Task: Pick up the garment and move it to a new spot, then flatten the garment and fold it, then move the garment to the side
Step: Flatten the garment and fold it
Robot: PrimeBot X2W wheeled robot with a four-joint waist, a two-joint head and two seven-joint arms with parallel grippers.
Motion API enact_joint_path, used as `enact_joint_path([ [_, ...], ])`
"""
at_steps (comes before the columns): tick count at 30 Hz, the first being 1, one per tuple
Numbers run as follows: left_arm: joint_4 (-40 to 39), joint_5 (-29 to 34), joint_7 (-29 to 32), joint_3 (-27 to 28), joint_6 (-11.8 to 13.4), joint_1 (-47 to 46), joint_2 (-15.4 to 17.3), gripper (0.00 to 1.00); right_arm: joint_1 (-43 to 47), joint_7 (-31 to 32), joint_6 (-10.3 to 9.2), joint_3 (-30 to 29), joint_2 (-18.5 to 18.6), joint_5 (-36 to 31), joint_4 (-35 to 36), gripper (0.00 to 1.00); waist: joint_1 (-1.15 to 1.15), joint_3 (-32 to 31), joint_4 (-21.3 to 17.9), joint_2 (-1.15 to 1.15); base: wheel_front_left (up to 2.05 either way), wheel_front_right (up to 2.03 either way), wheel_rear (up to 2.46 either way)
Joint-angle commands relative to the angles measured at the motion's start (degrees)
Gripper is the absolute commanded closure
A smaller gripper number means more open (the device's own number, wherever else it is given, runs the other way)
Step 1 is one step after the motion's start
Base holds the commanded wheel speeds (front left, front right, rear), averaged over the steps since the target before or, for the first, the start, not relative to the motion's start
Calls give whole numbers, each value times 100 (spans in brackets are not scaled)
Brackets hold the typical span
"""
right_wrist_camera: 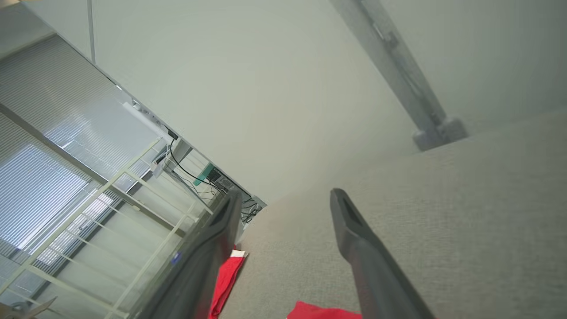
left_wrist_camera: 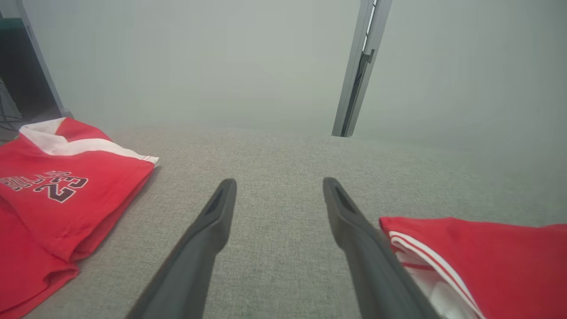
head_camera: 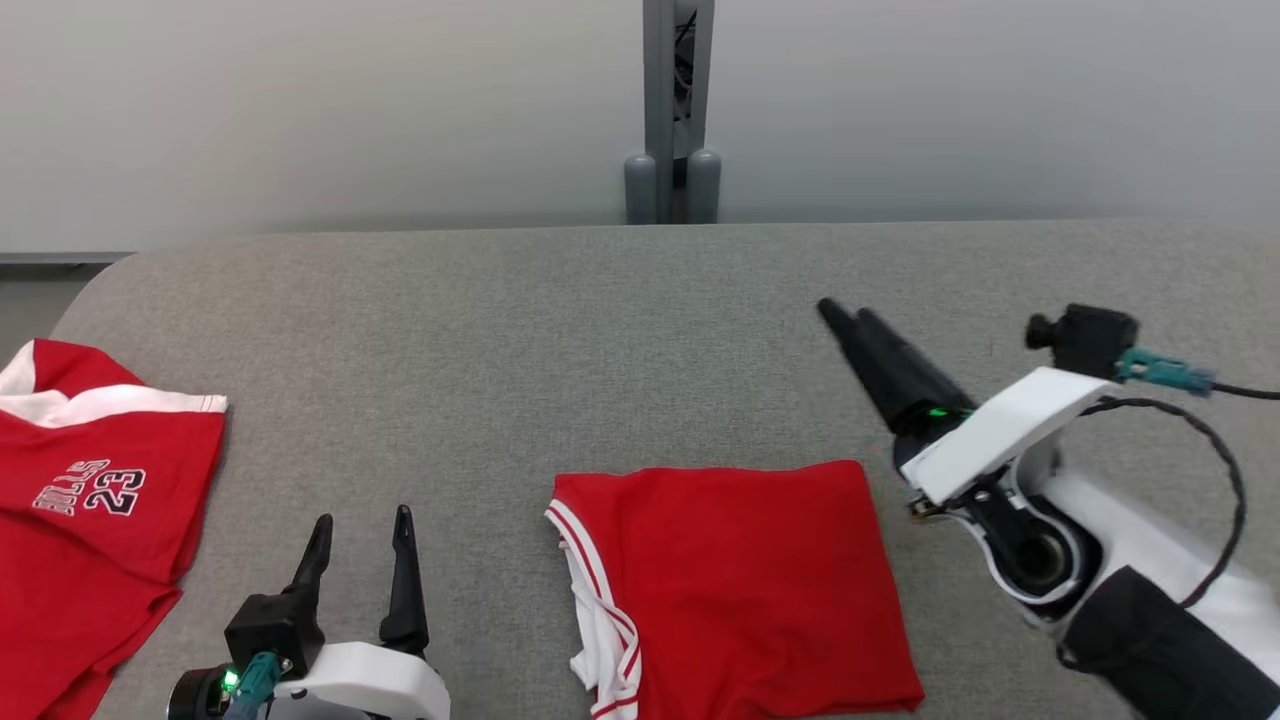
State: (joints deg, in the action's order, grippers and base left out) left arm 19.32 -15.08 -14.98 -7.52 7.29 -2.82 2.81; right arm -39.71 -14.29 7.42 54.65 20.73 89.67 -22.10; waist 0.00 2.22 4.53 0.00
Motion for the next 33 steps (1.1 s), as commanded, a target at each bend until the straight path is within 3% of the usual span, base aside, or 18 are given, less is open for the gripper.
enact_joint_path([
  [1, -46, -20, -13, 32, -5, -1, 20, 0, -14, -64, 13, -77, 97, -280, -101, 0, 0, -80, -119, 0, 0, 0, 0],
  [5, -225, -85, -13, 77, -7, -10, 19, 0, 15, -101, 13, -793, 448, -1688, -364, 0, 0, -98, -286, 0, 0, 0, 0],
  [9, -459, -119, -13, 119, -5, -25, 20, 0, 522, -94, 13, -1944, 377, -3476, -277, 0, 0, -78, -424, 0, 0, 0, 0],
  [14, -729, -153, -13, 188, 15, 39, 20, 0, 1584, -95, 9, -3342, 117, -5737, 312, 0, 0, -41, -529, 0, 0, 0, 0],
  [17, -878, -52, -13, 172, 71, 104, 20, 0, 2263, -95, 9, -4016, -341, -6490, 686, 0, 0, -4, -553, 0, 0, 0, 0],
  [26, -1045, -21, -13, 149, 165, 302, 21, 0, 3405, -96, 8, -4597, -1162, -7112, 1021, 0, 0, 57, -544, 0, 0, 0, 0],
  [33, -993, -33, -13, 109, 144, 299, 20, 0, 3566, -97, 8, -4470, -1201, -7082, 806, 0, 0, 87, -441, 0, 0, 0, 0],
])
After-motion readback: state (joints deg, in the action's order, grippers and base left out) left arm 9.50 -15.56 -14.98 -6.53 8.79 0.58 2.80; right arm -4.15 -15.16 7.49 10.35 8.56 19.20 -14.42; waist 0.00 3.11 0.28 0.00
